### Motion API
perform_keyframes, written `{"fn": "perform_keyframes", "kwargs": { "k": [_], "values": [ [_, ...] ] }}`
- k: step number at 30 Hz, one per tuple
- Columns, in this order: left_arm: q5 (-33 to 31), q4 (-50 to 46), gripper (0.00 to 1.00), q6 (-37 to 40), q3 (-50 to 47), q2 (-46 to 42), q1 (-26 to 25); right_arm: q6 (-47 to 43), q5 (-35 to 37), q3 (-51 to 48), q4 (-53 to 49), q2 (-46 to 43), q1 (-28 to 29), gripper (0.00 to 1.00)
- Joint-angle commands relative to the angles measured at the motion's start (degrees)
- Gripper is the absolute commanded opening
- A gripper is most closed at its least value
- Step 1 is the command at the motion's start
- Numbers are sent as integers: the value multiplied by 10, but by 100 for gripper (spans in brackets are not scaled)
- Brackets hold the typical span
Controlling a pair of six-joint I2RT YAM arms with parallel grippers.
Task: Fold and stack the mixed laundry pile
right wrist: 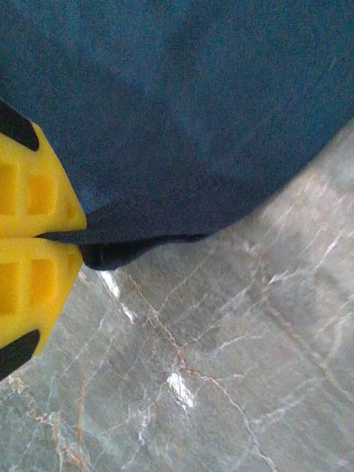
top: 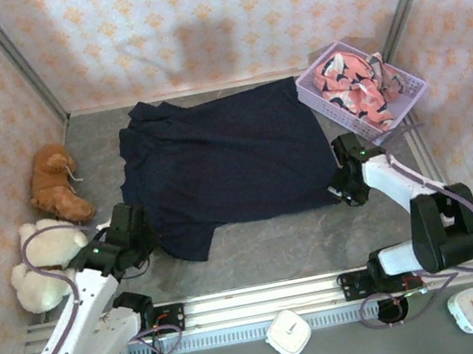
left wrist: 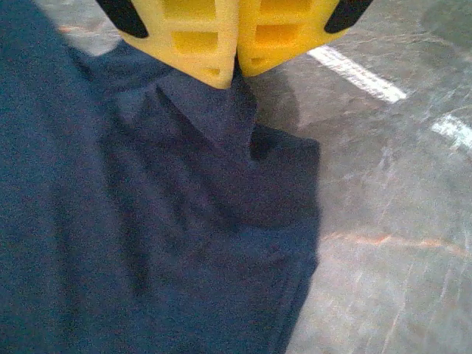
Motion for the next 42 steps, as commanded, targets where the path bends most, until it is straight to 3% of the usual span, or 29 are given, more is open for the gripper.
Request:
{"fn": "perform_keyframes", "kwargs": {
  "k": [1, 12, 22, 29, 30, 31, 32, 33, 34, 36, 42],
  "values": [
    [-58, -2, 0, 3, 62, 15, -3, -15, 23, 46, -40, -24, 1, 0],
    [-142, 54, 0, 101, 254, 228, 7, -8, 42, 166, -26, 66, 1, 0],
    [-105, 92, 0, 172, 384, 393, 74, 11, 73, 305, -20, 198, -1, 0],
    [-61, 82, 0, 229, 533, 564, 100, 13, 66, 438, -13, 333, -2, 0],
    [-58, 69, 0, 237, 569, 595, 102, 3, 62, 462, -9, 352, -3, 5],
    [-55, 48, 17, 244, 605, 626, 105, -6, 59, 488, -9, 367, -3, 16],
    [-59, 21, 49, 244, 645, 653, 107, -13, 61, 516, -17, 382, -3, 37],
    [-70, -11, 74, 242, 686, 684, 108, -18, 65, 537, -25, 390, -3, 56],
    [-77, -29, 82, 245, 715, 703, 110, -25, 67, 555, -30, 393, -3, 68],
    [-80, -35, 88, 256, 734, 710, 112, -35, 75, 563, -31, 385, -3, 74],
    [-42, -15, 87, 268, 654, 652, 121, -74, 109, 494, -55, 327, -3, 74]
  ]
}}
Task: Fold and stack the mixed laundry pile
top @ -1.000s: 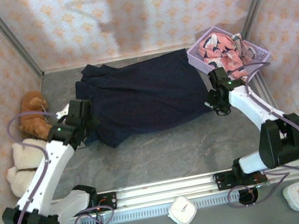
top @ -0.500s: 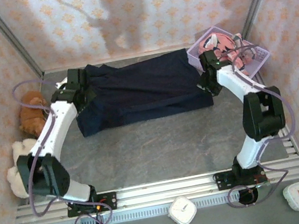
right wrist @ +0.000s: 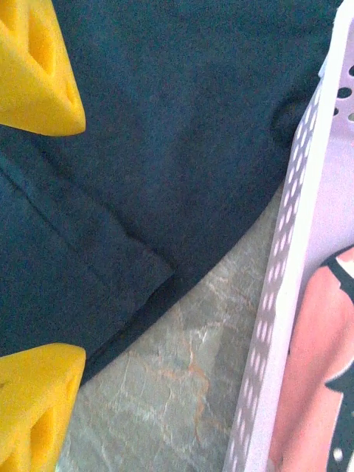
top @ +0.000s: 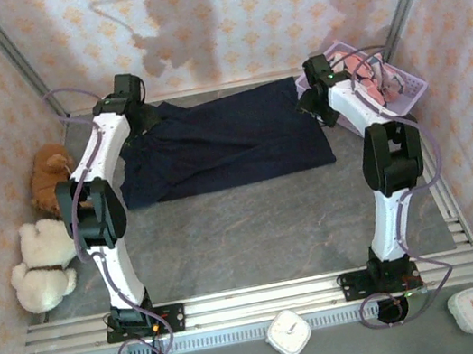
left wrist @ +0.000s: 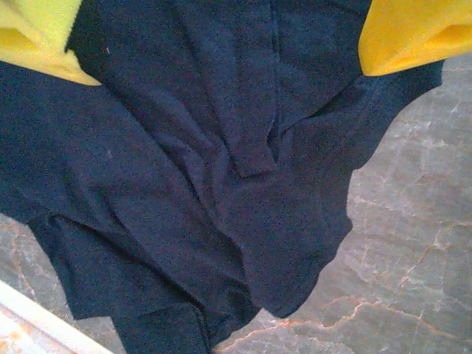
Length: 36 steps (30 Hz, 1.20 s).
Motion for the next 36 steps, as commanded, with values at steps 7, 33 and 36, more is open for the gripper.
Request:
{"fn": "perform_keyframes", "kwargs": {
  "k": [7, 33, 36],
  "values": [
    [85, 13, 84, 11, -195, -128, 25, -44, 54, -159, -41, -99, -8, 73],
    [12, 138, 60, -118, -474, -211, 61, 25, 16, -213, 47, -22, -10, 69],
    [6, 177, 56, -154, -485, -195, 61, 21, 20, -216, 50, -21, -10, 68]
  ]
}}
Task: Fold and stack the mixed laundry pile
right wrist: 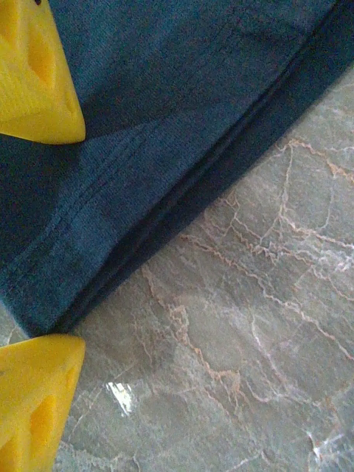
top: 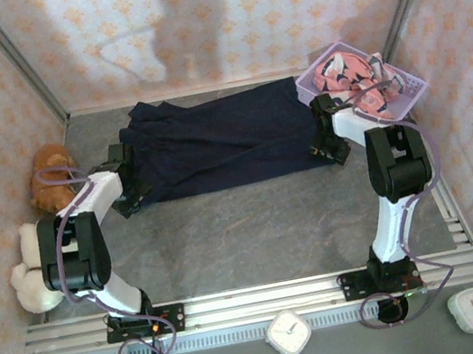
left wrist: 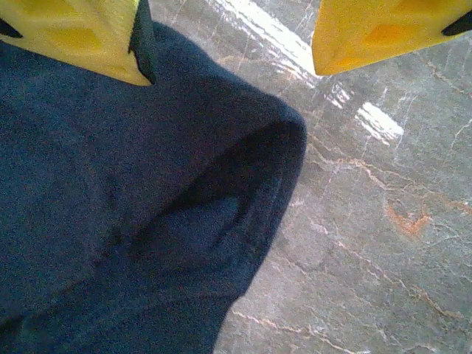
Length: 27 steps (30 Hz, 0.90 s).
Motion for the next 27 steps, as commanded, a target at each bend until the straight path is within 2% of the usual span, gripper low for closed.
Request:
{"fn": "perform_keyframes", "kwargs": {
  "k": [1, 5, 7, 9, 13, 14, 16, 22, 24, 26, 27],
  "values": [
    [-41, 62, 55, -63, -16, 15, 5, 3, 25, 7, 3, 16, -4, 68],
    [-72, 73, 48, -79, -7, 48, 5, 3, 26, 9, 1, 24, -9, 66],
    [-85, 63, 42, -74, 6, 61, 6, 5, 27, 8, -1, 27, -13, 61],
    [-96, 61, 33, -61, 12, 66, 7, 5, 35, 7, -5, 28, -16, 54],
    [-108, 43, 4, -24, 36, 75, 18, -6, 55, 10, -15, 29, -21, 36],
    [-113, 34, 0, -11, 46, 77, 20, -12, 61, 12, -18, 31, -22, 33],
    [-122, 13, 0, 18, 65, 80, 22, -23, 69, 18, -25, 34, -24, 29],
    [-148, -55, 0, 102, 109, 73, 23, -43, 82, 41, -37, 40, -24, 26],
    [-140, -70, 15, 112, 105, 72, 23, -45, 75, 45, -42, 39, -24, 27],
    [-120, -81, 53, 109, 97, 69, 23, -45, 64, 45, -46, 29, -24, 34],
    [-110, -83, 59, 104, 92, 65, 22, -45, 61, 43, -49, 20, -24, 38]
  ]
}}
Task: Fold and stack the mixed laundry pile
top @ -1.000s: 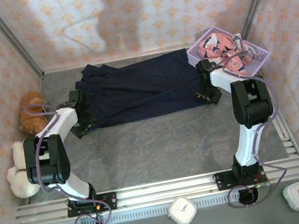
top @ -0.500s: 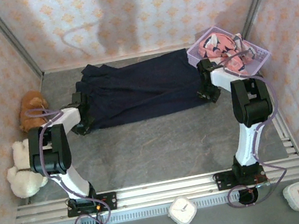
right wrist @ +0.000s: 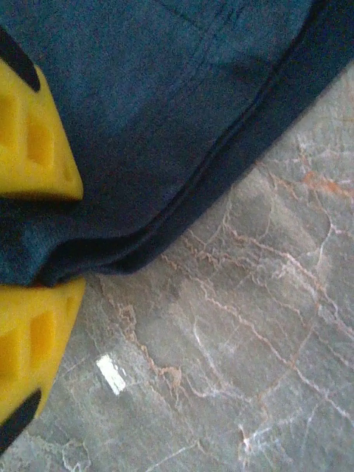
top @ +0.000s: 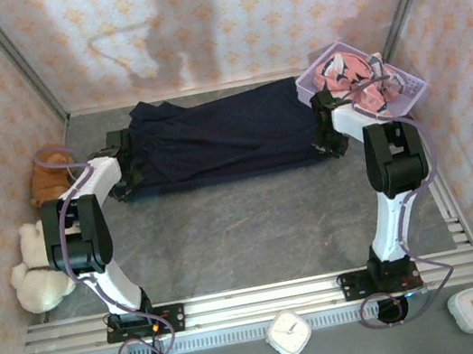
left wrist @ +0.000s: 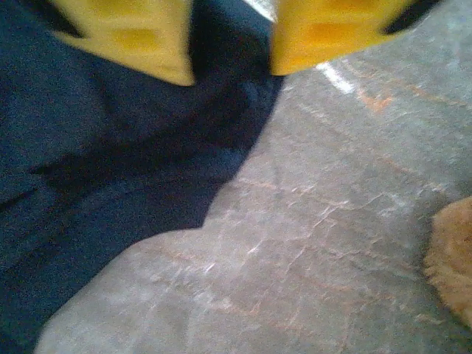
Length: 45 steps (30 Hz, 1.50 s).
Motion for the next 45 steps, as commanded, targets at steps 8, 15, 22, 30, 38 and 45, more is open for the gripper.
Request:
{"fn": "perform_keyframes", "kwargs": {
  "k": [8, 15, 22, 30, 38, 45],
  "values": [
    [80, -6, 59, -25, 1, -73, -11, -21, 12, 4, -60, -81, -10, 54],
    [135, 58, 36, -83, 46, 7, -64, 3, -44, 30, -17, -50, 28, 53],
    [108, 97, 35, -118, 33, 70, -65, 48, -88, 22, 68, 10, 32, 47],
    [74, 88, 33, -120, -49, 44, -64, 62, -81, -51, 60, -4, 29, 46],
    [66, 77, 33, -168, -212, -82, -75, 75, -80, -173, 27, -109, 28, 48],
    [52, 36, 42, -212, -287, -229, -100, 77, -162, -243, 48, -190, 29, 54]
  ]
}}
